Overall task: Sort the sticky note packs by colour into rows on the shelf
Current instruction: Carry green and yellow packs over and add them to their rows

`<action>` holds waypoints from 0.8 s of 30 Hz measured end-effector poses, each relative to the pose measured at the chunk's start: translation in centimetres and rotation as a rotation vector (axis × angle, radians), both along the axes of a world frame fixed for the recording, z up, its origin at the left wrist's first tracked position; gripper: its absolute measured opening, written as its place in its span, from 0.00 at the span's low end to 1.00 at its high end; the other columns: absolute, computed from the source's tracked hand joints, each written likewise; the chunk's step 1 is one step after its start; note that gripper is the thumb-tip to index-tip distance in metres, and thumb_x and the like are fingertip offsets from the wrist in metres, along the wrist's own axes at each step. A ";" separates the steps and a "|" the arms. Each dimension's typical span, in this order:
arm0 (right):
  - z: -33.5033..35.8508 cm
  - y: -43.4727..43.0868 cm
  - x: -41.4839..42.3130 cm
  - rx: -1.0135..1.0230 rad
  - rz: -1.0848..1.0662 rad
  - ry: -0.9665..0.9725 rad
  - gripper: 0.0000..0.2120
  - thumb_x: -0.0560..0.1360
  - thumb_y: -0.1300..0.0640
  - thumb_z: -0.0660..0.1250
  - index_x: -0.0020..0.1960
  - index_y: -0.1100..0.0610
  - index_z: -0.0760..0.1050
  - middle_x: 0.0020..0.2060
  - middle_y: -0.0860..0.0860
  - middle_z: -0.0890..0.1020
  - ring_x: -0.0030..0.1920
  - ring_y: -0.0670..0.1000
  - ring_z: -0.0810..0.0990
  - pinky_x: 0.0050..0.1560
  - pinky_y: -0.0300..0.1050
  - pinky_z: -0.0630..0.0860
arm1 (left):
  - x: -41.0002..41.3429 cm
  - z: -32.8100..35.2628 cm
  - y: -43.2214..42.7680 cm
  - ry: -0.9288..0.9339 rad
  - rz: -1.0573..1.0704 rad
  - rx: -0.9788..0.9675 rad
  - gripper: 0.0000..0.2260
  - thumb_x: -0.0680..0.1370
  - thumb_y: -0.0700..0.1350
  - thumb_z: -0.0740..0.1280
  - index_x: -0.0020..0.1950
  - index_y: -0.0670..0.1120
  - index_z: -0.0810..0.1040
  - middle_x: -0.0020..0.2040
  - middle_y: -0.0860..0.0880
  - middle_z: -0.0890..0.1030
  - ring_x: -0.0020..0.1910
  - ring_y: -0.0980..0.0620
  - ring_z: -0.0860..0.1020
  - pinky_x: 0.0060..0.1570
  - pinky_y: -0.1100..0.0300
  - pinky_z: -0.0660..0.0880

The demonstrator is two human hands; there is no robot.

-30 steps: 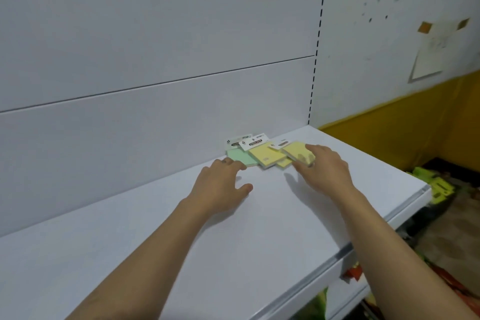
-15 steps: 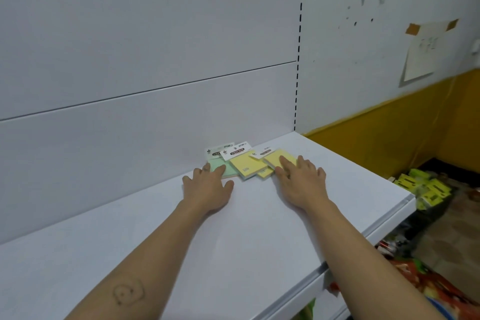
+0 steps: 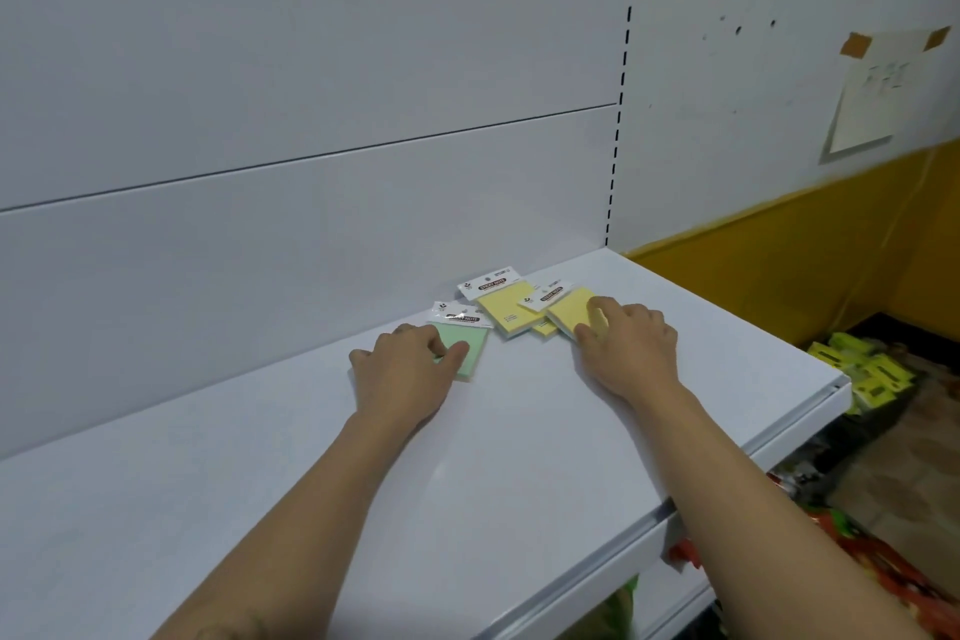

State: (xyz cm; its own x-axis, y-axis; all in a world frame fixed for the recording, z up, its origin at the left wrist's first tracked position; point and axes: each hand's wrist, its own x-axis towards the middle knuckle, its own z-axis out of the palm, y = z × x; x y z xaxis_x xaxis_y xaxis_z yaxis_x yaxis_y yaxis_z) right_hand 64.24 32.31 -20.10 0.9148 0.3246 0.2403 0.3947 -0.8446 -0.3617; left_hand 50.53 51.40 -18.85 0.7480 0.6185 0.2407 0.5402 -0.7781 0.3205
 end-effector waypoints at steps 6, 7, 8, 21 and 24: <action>0.3 -0.5 -1.0 0.077 -0.038 0.061 0.38 0.73 0.38 0.65 0.76 0.54 0.57 0.67 0.58 0.66 0.68 0.59 0.62 0.65 0.53 0.59 | -2.0 -0.2 0.4 0.065 0.040 -0.058 0.20 0.75 0.63 0.62 0.59 0.50 0.71 0.59 0.50 0.75 0.62 0.47 0.70 0.56 0.50 0.64; 0.3 -0.6 -1.0 0.125 -0.029 0.077 0.40 0.72 0.39 0.67 0.76 0.55 0.57 0.67 0.57 0.65 0.68 0.59 0.62 0.66 0.52 0.59 | -2.3 -0.4 0.4 0.079 0.036 -0.060 0.24 0.75 0.64 0.60 0.64 0.49 0.69 0.62 0.50 0.75 0.64 0.47 0.69 0.57 0.49 0.64; 0.4 -0.7 -1.1 0.201 -0.013 0.106 0.41 0.71 0.41 0.69 0.76 0.55 0.57 0.67 0.57 0.64 0.68 0.58 0.62 0.67 0.51 0.60 | -2.5 -0.5 0.4 0.082 0.028 -0.066 0.27 0.75 0.66 0.59 0.67 0.49 0.67 0.64 0.49 0.74 0.65 0.46 0.67 0.58 0.48 0.64; 1.2 -0.8 -2.5 0.883 0.176 0.155 0.17 0.68 0.63 0.73 0.50 0.50 0.71 0.46 0.42 0.77 0.46 0.46 0.77 0.42 0.37 0.72 | -2.8 0.2 1.2 0.161 0.046 -0.321 0.33 0.63 0.66 0.73 0.58 0.47 0.73 0.58 0.47 0.77 0.59 0.44 0.73 0.58 0.50 0.70; 0.8 -0.5 -2.3 0.880 0.179 0.170 0.15 0.69 0.63 0.74 0.47 0.51 0.70 0.43 0.45 0.77 0.44 0.48 0.77 0.42 0.40 0.73 | -3.3 0.3 1.4 0.051 0.027 -0.486 0.37 0.58 0.63 0.76 0.59 0.47 0.71 0.57 0.49 0.77 0.57 0.46 0.75 0.59 0.48 0.71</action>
